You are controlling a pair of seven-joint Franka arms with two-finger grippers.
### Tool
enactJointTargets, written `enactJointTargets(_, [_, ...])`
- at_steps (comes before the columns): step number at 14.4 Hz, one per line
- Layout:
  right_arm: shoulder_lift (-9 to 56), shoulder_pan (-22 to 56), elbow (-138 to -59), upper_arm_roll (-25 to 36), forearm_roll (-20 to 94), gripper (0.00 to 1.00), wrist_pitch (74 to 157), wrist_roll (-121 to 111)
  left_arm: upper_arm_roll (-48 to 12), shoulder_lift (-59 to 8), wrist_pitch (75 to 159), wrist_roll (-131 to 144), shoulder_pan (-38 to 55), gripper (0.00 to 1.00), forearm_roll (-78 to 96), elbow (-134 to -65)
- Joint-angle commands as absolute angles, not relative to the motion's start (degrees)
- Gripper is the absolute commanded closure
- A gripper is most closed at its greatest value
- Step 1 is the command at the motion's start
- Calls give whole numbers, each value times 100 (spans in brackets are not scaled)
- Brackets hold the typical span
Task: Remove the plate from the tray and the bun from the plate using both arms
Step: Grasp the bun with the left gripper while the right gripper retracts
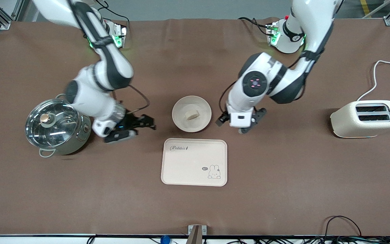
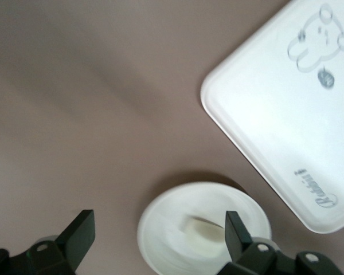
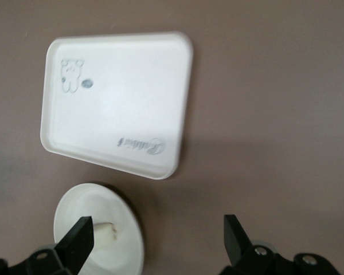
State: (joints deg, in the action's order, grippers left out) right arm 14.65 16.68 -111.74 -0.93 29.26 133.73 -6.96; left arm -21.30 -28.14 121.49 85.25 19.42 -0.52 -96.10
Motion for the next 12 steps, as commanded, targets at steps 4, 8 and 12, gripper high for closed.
enactJointTargets(4, [439, 336, -9962, -132, 1075, 0, 10446, -633, -2074, -3751, 13559, 9886, 2688, 0, -44, -9475])
enactJointTargets(8, [142, -254, -9273, -123, 704, 0, 9362, -633, -1882, -4218, 13922, 10336, 3172, 1, -44, -9238])
enactJointTargets(12, [-193, -510, -9308, -141, 293, 0, 9220, -624, -1503, -4368, 13931, 10432, 3647, 6, -35, -9246])
